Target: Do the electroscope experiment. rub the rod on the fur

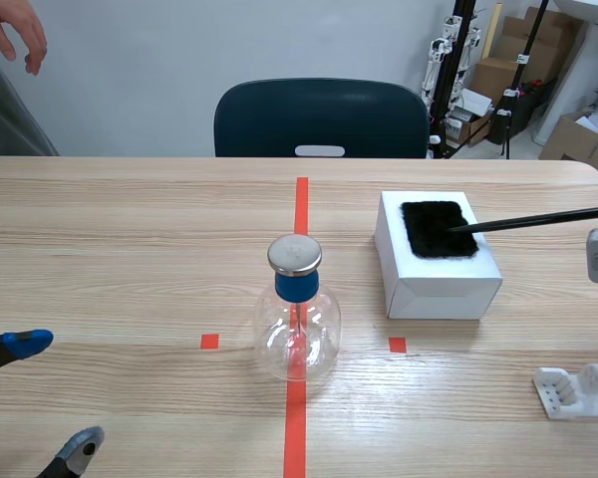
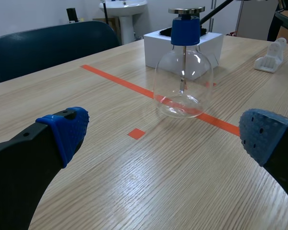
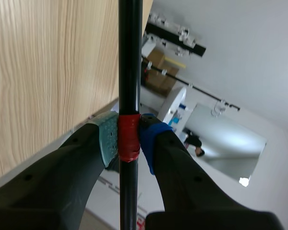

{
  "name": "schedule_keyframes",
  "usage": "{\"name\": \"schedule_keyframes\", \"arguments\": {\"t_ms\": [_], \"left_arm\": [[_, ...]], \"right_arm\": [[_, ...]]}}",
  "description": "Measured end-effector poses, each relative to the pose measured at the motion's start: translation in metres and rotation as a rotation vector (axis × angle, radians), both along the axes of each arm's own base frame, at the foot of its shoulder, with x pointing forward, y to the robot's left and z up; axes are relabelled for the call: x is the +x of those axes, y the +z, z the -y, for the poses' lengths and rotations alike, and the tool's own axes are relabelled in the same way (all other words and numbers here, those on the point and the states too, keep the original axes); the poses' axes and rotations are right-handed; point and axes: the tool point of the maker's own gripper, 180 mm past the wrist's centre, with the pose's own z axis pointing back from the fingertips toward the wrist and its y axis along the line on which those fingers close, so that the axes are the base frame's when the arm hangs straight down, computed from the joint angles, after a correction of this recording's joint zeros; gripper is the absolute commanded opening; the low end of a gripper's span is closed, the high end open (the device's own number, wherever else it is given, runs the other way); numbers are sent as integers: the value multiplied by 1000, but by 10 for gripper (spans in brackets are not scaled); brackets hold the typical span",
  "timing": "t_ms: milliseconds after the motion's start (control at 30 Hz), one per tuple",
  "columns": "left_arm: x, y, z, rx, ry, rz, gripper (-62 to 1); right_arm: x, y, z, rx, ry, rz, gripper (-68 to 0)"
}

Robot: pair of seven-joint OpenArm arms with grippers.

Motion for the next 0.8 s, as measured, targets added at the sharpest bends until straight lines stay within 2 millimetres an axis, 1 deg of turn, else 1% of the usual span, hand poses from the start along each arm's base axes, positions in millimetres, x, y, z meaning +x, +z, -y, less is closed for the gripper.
{"name": "schedule_keyframes", "arguments": {"t_ms": [67, 167, 200, 300, 367, 433, 533, 600, 633, 733, 800], "left_arm": [[0, 0, 0, 0, 0, 0, 14], [0, 0, 0, 0, 0, 0, 14], [0, 0, 0, 0, 0, 0, 14], [0, 0, 0, 0, 0, 1, 14], [0, 0, 0, 0, 0, 0, 14], [0, 0, 0, 0, 0, 0, 14], [0, 0, 0, 0, 0, 0, 14], [0, 0, 0, 0, 0, 1, 14], [0, 0, 0, 0, 0, 0, 14], [0, 0, 0, 0, 0, 0, 14], [0, 0, 0, 0, 0, 0, 14]], "right_arm": [[-1, -2, -10, 21, 43, -9, -673], [-1, -4, -15, 23, 44, -4, -673], [0, -4, -13, 19, 28, 0, -673], [2, 0, 4, -22, -64, 30, -673], [2, 0, 7, -29, -73, 32, -673], [2, -1, 2, -15, -43, 21, -674], [-2, -6, -19, 31, 61, -11, -673], [-2, -5, -23, 34, 80, -11, -673], [-1, -4, -21, 29, 70, -5, -673], [2, 0, -7, -8, 2, 18, -673], [3, 3, 1, -50, -7, 23, -673]]}}
